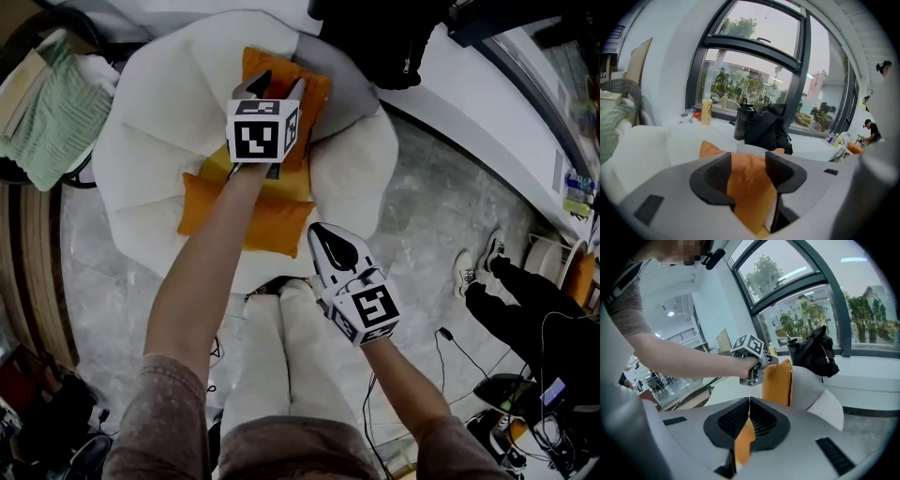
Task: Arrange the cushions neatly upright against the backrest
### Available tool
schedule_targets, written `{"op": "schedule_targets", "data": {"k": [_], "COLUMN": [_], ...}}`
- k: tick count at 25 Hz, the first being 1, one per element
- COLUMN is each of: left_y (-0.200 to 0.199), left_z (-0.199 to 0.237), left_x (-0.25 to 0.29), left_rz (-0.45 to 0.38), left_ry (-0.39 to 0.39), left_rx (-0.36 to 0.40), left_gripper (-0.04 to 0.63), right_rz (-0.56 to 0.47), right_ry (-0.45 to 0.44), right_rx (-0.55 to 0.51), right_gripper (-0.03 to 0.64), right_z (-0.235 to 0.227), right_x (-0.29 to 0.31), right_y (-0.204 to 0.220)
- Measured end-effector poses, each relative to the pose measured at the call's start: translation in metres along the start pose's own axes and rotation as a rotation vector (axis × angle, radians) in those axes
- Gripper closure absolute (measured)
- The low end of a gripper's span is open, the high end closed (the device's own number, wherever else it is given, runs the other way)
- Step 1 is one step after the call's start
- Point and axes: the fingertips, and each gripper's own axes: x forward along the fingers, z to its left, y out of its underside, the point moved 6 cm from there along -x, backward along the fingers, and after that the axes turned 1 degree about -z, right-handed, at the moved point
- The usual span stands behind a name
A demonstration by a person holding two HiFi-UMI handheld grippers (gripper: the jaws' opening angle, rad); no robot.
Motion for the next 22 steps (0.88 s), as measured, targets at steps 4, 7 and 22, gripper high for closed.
{"op": "schedule_targets", "data": {"k": [4,7,22], "left_y": [-0.003,-0.005,0.02], "left_z": [0.004,0.006,0.031], "left_x": [-0.011,-0.024,-0.111], "left_rz": [-0.001,-0.003,0.001], "left_ry": [-0.009,-0.01,-0.089], "left_rx": [0.018,0.026,-0.015], "left_gripper": [0.371,0.396,0.591], "right_rz": [0.003,0.001,0.022], "right_ry": [-0.004,-0.008,-0.081], "right_rx": [-0.005,-0.009,-0.049], "right_gripper": [0.597,0.597,0.597], "right_z": [0.007,0.014,0.045], "right_x": [-0.001,0.0,0.006], "right_y": [0.001,0.002,0.001]}}
